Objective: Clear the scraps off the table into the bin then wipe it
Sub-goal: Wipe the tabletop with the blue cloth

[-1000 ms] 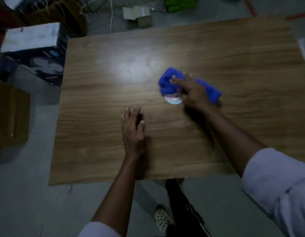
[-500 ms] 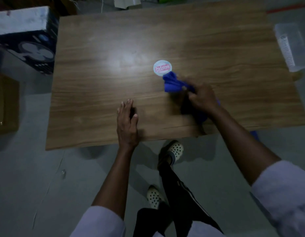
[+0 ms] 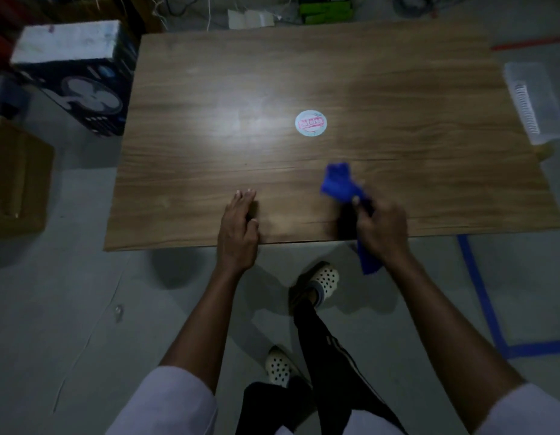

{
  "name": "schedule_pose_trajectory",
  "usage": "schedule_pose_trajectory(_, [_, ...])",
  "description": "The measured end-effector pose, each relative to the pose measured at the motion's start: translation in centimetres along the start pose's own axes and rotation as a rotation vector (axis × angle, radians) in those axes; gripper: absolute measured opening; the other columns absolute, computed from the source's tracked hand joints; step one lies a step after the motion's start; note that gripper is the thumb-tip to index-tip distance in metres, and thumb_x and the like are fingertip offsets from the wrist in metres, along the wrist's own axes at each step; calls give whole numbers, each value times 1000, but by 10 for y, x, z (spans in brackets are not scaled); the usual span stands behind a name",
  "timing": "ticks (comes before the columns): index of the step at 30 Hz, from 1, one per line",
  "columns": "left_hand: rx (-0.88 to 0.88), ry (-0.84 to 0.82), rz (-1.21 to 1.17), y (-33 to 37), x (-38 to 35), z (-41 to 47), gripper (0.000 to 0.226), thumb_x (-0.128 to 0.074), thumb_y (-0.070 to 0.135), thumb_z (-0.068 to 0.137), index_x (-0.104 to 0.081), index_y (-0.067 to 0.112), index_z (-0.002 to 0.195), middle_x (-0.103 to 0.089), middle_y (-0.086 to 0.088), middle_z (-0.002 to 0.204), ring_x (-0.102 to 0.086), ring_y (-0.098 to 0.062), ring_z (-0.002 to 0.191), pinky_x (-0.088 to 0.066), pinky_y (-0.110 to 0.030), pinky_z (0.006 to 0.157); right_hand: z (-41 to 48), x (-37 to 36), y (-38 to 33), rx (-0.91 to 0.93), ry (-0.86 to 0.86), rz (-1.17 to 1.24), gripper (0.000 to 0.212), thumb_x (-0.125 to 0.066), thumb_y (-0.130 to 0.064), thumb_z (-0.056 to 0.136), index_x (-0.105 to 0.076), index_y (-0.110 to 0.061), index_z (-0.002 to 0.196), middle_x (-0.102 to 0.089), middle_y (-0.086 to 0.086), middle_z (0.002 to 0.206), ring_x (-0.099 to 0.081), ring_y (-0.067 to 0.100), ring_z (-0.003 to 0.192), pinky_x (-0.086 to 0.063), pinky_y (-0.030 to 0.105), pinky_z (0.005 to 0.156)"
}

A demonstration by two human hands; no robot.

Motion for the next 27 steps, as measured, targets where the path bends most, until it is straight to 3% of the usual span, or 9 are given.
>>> schedule_pose_trajectory(1, [-52, 30, 84, -2, 2, 3, 61, -48, 7, 83, -54, 3, 144, -52, -13, 150, -36, -26, 147, -26, -47, 122, 12, -2, 4, -14, 18, -11, 39, -60, -19, 97, -63, -11, 135, -66, 17, 130, -64, 35, 117, -42, 31, 94])
schedule_pose_trajectory(3, [-142, 104, 219, -6, 5, 9, 58, -50, 8, 84, -56, 3, 142, -54, -14, 148, -40, -30, 145, -21, -43, 125, 25, -21, 13, -2, -108, -45, 52, -55, -44, 97, -56, -19, 142, -52, 6, 150, -42, 27, 143, -32, 42, 116])
schedule_pose_trajectory(6, [-168, 165, 347, -13, 10, 17, 58, -49, 16, 87, -54, 4, 143, -54, -14, 149, -39, -32, 147, -14, -41, 126, 24, -54, 25, 59, -162, -317, 70, -36, -70, 94, -41, -32, 153, -29, -11, 163, -12, 17, 155, -12, 44, 124])
schedule_pose_trajectory(11, [-64, 237, 404, -28, 28, 30, 50, -44, 21, 96, -56, 4, 142, -54, -14, 149, -38, -31, 147, -9, -43, 126, -1, -115, -21, 102, -69, -372, 63, -41, -55, 99, -42, -24, 153, -31, -3, 163, -16, 30, 154, -18, 48, 123])
schedule_pose_trajectory(15, [-51, 252, 498, -34, 44, 39, 52, -34, 32, 100, -60, 9, 140, -56, -9, 148, -36, -27, 149, 11, -39, 124, -44, -185, -85, 247, -150, -333, 57, -50, -37, 95, -49, -19, 149, -37, 2, 160, -22, 34, 152, -21, 51, 122])
schedule_pose_trajectory(18, [-75, 198, 506, -39, 50, 45, 52, -34, 34, 102, -58, 10, 142, -54, -8, 150, -34, -25, 150, 4, -45, 125, -59, -180, -87, 388, -251, -357, 63, -59, -21, 86, -50, -18, 148, -40, 1, 159, -24, 34, 152, -20, 49, 123])
schedule_pose_trajectory(23, [6, 133, 438, -55, 46, 45, 57, -36, 33, 100, -46, 8, 151, -41, -9, 160, -27, -25, 153, -2, -46, 127, -21, -108, -11, 104, -85, -397, 68, -37, -23, 82, -49, -9, 148, -40, 9, 158, -26, 41, 149, -25, 53, 121])
schedule_pose_trajectory(27, [-42, 133, 497, -56, 43, 47, 60, -37, 35, 100, -42, 11, 154, -39, -6, 161, -25, -23, 154, 1, -44, 127, 27, -125, -25, -124, 28, -422, 55, -44, -21, 102, -37, -10, 155, -26, 7, 165, -11, 40, 153, -8, 44, 126])
Point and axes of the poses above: each hand's wrist, its own z-axis towards the middle knuckle, its own x-axis out of the back of the hand, y = z × x, the point moved 3 cm from there along z, towards the middle knuckle
